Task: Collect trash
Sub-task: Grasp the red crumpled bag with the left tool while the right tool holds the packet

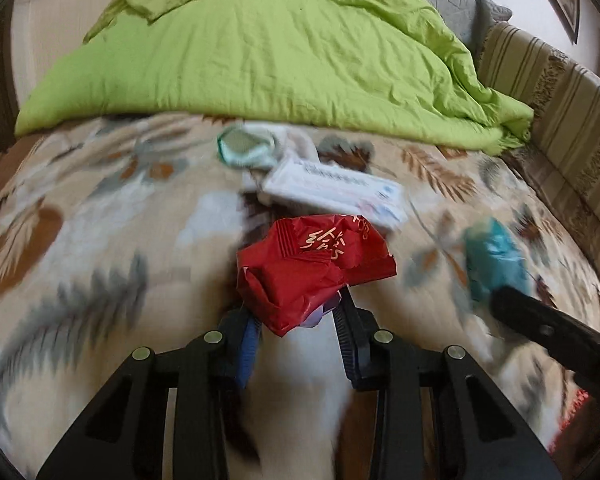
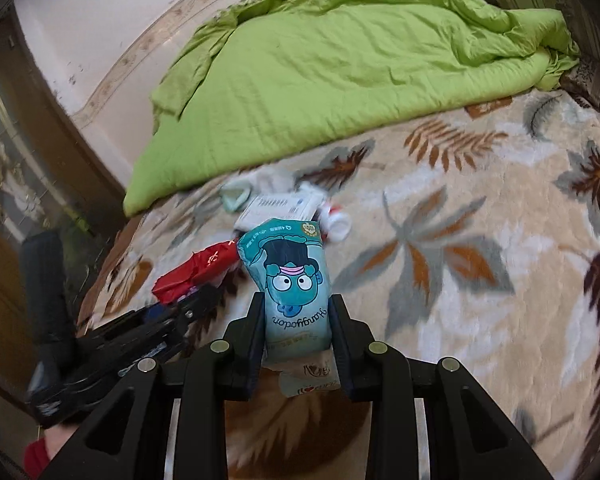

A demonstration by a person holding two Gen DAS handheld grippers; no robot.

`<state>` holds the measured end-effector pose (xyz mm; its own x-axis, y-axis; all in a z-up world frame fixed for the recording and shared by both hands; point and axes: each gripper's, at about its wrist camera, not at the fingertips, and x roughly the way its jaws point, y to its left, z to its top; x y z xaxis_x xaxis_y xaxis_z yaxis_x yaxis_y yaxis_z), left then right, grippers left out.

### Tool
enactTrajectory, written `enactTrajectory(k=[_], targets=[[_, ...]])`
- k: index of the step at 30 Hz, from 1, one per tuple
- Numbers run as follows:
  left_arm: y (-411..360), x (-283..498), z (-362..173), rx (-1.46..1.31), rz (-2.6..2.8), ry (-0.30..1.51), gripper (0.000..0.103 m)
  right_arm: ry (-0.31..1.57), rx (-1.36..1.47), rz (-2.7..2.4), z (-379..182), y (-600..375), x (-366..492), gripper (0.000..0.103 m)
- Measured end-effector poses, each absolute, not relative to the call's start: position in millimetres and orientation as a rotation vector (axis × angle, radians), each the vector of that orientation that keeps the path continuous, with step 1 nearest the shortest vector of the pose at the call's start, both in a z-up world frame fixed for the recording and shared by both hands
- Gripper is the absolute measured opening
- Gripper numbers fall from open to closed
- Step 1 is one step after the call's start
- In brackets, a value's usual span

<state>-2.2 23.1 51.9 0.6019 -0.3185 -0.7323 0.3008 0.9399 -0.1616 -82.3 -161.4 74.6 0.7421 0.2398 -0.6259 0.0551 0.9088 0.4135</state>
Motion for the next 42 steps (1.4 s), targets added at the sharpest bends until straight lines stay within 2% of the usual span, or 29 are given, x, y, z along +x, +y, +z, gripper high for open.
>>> enactTrajectory(k=[5, 8, 9, 10, 12, 15, 16, 21, 26, 30, 36, 42], targets=[[32, -68, 45, 0.017, -0.351, 0.885, 0.034, 0.849, 0.441, 0.13, 52, -152, -107, 0.033], [32, -72, 30, 0.029, -0.333, 0.916, 0.037, 0.878, 0.397, 0.109, 47, -148, -106, 0.033], [32, -69, 25, 0.026, -0.329, 0.921, 0.043, 0.876, 0.388, 0.101, 47, -148, -105, 0.033], [33, -66, 21, 0.026, -0.329, 0.92, 0.059, 0.876, 0.377, 0.092, 46, -148, -103, 0.033], [35, -63, 18, 0.009, -0.337, 0.921, 0.063, 0.886, 0.364, 0.083, 43, -148, -102, 0.033], [32, -68, 22, 0.021, -0.358, 0.889, 0.083, 0.899, 0.36, 0.083, 40, -148, -102, 0.033], [31, -70, 24, 0.017, -0.359, 0.879, 0.086, 0.9, 0.364, 0.084, 40, -149, -102, 0.033], [31, -73, 36, 0.01, -0.366, 0.82, 0.092, 0.901, 0.366, 0.083, 40, -150, -102, 0.034], [33, -71, 39, -0.008, -0.385, 0.809, 0.092, 0.907, 0.379, 0.085, 39, -150, -101, 0.034], [21, -72, 38, 0.09, -0.342, 0.799, 0.092, 0.91, 0.392, 0.087, 38, -152, -101, 0.035], [12, -63, 31, 0.232, -0.239, 0.873, 0.092, 0.904, 0.394, 0.089, 40, -153, -102, 0.035], [33, -42, 11, 0.106, -0.247, 0.993, 0.092, 0.905, 0.392, 0.088, 41, -153, -102, 0.035]])
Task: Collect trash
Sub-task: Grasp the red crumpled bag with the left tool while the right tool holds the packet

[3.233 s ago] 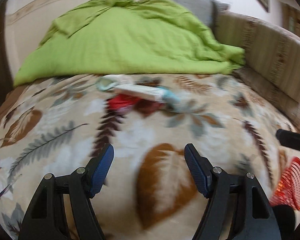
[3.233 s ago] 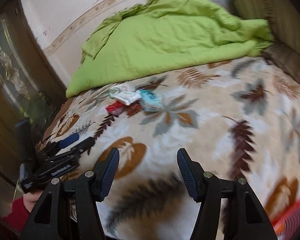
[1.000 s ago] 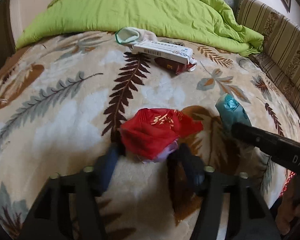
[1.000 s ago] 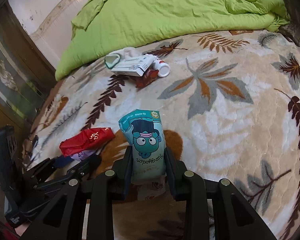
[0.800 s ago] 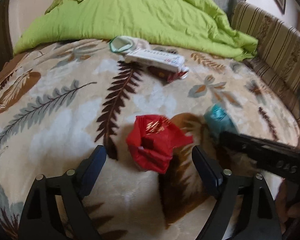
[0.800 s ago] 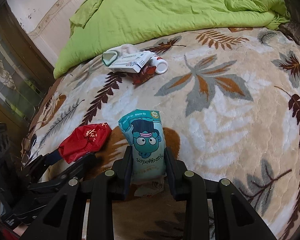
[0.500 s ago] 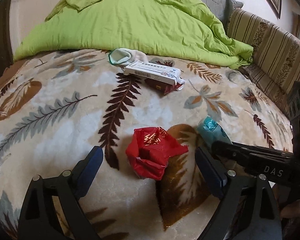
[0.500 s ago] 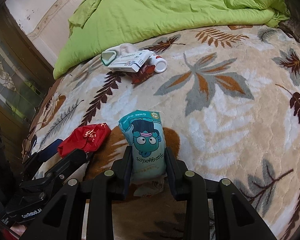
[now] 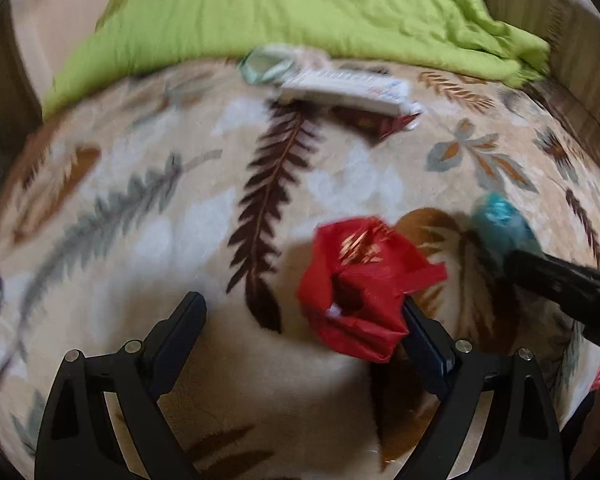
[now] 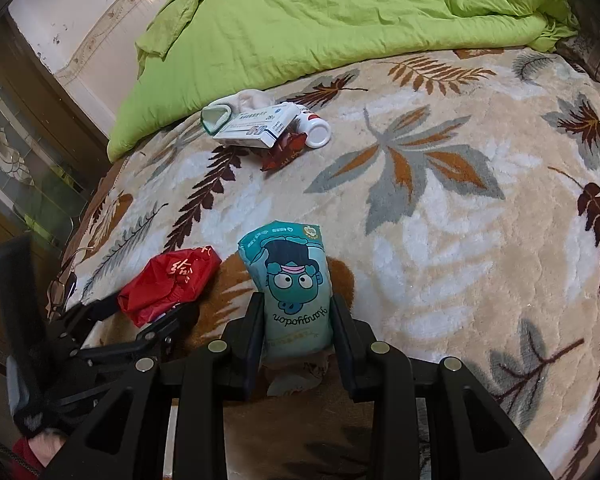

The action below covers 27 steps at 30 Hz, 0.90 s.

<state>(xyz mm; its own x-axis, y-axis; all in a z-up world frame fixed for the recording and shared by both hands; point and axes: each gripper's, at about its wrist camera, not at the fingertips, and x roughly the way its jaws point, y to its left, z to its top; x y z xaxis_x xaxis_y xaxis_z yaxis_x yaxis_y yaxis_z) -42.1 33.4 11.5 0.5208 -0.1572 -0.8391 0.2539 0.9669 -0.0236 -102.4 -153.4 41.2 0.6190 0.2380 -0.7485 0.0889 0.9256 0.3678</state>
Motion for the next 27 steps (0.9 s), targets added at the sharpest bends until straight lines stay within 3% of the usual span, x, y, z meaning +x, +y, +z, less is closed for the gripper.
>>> enactTrajectory(k=[3, 5, 6, 7, 14, 15, 16, 27], targets=[[33, -45, 12, 0.12, -0.245, 0.98, 0.092, 0.906, 0.387, 0.089, 41, -153, -103, 0.035], [32, -52, 19, 0.112, -0.233, 0.93, 0.079, 0.906, 0.386, 0.09, 41, -153, -103, 0.035], [32, -53, 23, 0.105, -0.246, 0.92, 0.065, 0.905, 0.385, 0.091, 41, -153, -103, 0.035], [32, -55, 26, 0.09, -0.267, 0.907, 0.062, 0.901, 0.383, 0.091, 42, -153, -103, 0.035], [19, -56, 24, 0.127, -0.296, 0.898, 0.06, 0.899, 0.335, 0.087, 43, -147, -102, 0.035], [18, -56, 24, 0.14, -0.29, 0.89, 0.041, 0.9, 0.332, 0.088, 42, -147, -102, 0.035], [17, -56, 24, 0.146, -0.289, 0.886, 0.034, 0.896, 0.331, 0.091, 43, -146, -102, 0.035], [35, -64, 48, 0.096, -0.225, 0.743, 0.035, 0.787, 0.226, 0.116, 62, -128, -109, 0.035]])
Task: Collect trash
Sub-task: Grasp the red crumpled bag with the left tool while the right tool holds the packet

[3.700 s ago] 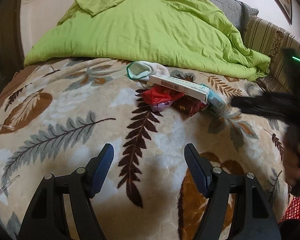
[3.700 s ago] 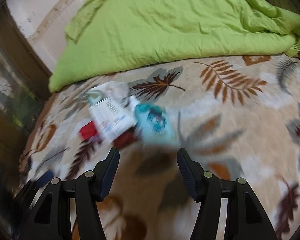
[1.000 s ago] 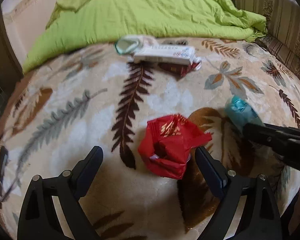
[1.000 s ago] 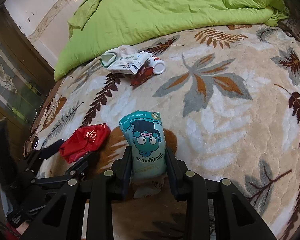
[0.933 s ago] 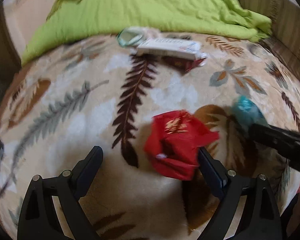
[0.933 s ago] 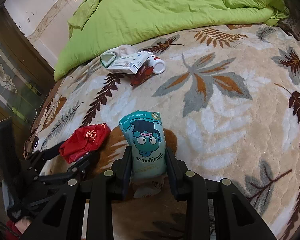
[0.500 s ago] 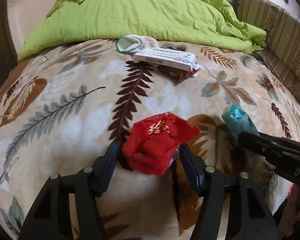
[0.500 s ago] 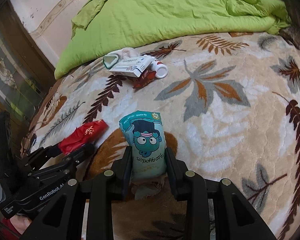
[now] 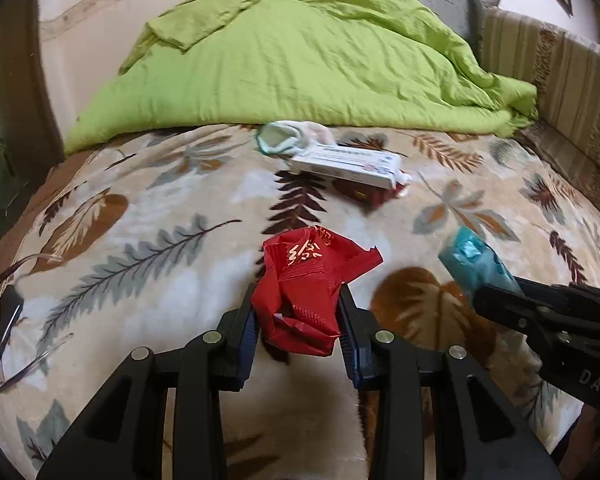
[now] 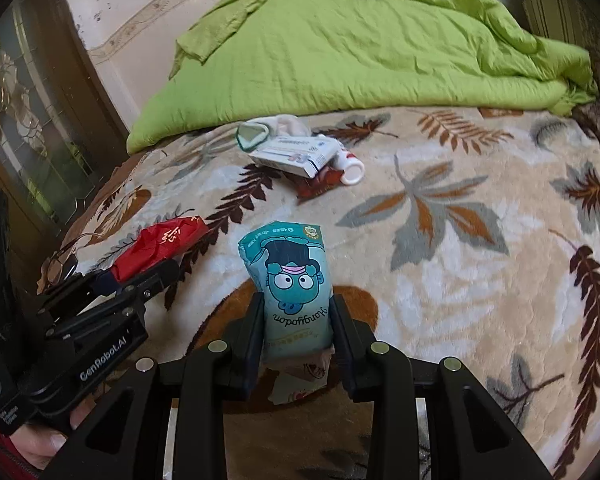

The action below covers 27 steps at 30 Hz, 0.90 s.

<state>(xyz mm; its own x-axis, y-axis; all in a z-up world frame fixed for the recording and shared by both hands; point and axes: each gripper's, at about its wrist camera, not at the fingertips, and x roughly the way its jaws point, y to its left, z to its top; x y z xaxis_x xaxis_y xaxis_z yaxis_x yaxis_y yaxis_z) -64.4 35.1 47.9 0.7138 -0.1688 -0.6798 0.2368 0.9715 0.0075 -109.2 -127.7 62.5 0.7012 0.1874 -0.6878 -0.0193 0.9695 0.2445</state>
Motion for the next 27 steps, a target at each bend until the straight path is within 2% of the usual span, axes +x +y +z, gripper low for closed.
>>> enactTrajectory(k=[27], targets=[[29, -70, 48, 0.161, -0.187, 0.713, 0.035, 0.745, 0.188, 0.144, 69, -115, -112, 0.035]])
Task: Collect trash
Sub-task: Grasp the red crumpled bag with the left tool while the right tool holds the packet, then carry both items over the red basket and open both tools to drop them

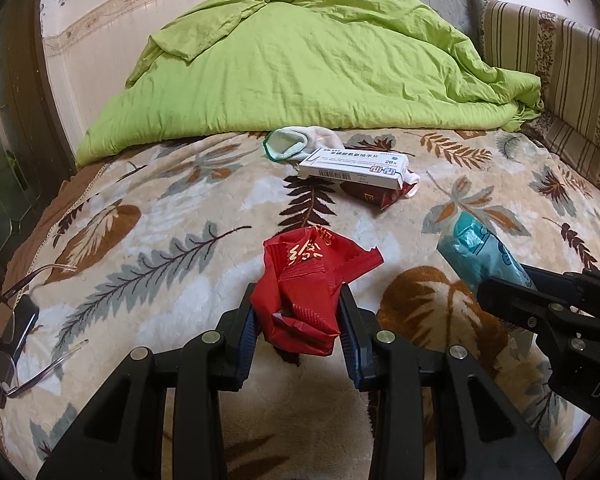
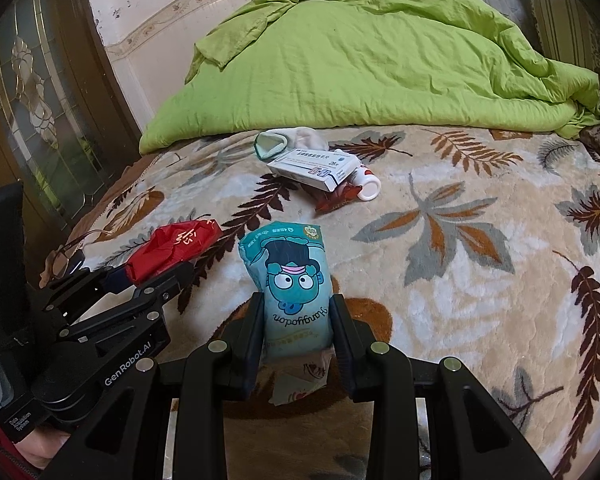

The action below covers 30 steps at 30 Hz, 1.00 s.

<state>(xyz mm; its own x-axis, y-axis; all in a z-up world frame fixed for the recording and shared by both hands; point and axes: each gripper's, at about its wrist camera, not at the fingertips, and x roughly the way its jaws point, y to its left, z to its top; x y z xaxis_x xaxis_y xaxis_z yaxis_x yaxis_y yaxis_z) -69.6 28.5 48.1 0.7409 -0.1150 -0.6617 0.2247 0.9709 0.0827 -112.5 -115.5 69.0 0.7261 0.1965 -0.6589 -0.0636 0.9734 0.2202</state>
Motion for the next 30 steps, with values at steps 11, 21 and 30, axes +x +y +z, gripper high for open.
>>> enactTrajectory(k=[11, 21, 30], targets=[[28.6, -69.4, 47.3, 0.167, -0.194, 0.716, 0.036, 0.746, 0.189, 0.144, 69.7, -115.5, -112.5, 0.035], [27.7, -69.6, 47.1, 0.167, -0.195, 0.717, 0.036, 0.746, 0.189, 0.145, 69.7, -115.3, -112.3, 0.035], [27.2, -69.6, 47.3, 0.164, -0.195, 0.716, 0.036, 0.747, 0.196, 0.142, 68.8, -115.2, -113.2, 0.035]])
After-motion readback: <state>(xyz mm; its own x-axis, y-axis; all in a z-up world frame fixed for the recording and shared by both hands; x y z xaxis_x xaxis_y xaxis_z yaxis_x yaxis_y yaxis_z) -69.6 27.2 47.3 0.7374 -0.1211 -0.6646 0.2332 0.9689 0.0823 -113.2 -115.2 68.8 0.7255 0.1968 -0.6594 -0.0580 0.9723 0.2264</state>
